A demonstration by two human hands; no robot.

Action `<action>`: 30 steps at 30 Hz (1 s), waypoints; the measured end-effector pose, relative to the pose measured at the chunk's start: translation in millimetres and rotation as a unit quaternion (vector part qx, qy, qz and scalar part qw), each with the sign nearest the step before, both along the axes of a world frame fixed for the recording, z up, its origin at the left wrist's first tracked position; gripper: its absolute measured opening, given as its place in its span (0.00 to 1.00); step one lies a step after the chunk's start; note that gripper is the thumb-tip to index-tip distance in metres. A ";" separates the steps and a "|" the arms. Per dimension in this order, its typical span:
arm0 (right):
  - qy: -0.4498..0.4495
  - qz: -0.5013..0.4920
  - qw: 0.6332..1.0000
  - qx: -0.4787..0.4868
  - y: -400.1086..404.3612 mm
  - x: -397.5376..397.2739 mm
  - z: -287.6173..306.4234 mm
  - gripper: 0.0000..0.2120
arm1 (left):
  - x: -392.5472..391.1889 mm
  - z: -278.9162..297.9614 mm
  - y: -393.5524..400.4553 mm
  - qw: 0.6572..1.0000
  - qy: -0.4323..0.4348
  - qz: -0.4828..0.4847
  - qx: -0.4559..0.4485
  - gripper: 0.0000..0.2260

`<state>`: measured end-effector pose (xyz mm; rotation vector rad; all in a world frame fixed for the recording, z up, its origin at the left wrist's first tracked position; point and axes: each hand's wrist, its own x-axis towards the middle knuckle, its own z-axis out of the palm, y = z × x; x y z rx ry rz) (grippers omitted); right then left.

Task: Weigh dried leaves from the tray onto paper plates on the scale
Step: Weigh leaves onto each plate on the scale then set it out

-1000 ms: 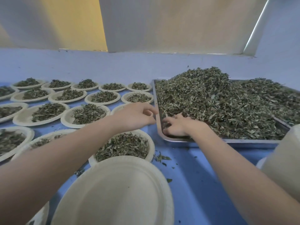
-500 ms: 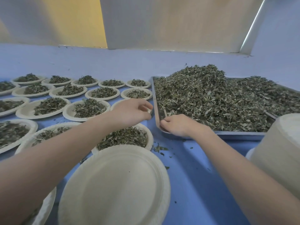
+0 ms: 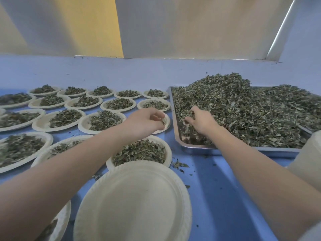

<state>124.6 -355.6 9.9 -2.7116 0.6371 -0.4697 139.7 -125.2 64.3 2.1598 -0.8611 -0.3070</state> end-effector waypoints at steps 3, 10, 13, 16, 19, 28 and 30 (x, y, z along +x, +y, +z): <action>-0.086 -0.075 0.992 0.048 1.2 0.4 1.9 0.14 | -3.7 -1.9 0.9 1.000 0.017 0.003 -0.006 0.13; -0.247 -0.224 0.874 0.352 5.7 -6.7 36.3 0.23 | -19.3 5.8 1.7 0.987 0.122 0.017 -0.099 0.12; -0.290 -0.157 0.813 0.480 33.3 -16.4 57.5 0.21 | -30.8 13.9 3.4 0.962 0.224 0.046 -0.152 0.14; -0.324 -0.098 0.727 0.597 78.3 -29.7 77.7 0.12 | -42.1 21.1 14.6 0.927 0.301 0.094 -0.201 0.18; -0.307 -0.018 0.703 0.642 123.5 -44.2 83.5 0.18 | -48.6 26.0 38.9 0.904 0.318 0.150 -0.243 0.19; -0.047 0.288 0.956 -0.008 210.2 -125.9 37.3 0.25 | -75.7 -1.6 113.6 0.920 0.179 0.245 -0.248 0.10; 0.071 0.329 0.937 -0.089 210.6 -130.0 38.7 0.28 | -79.1 -12.7 122.1 0.931 0.144 0.243 -0.231 0.08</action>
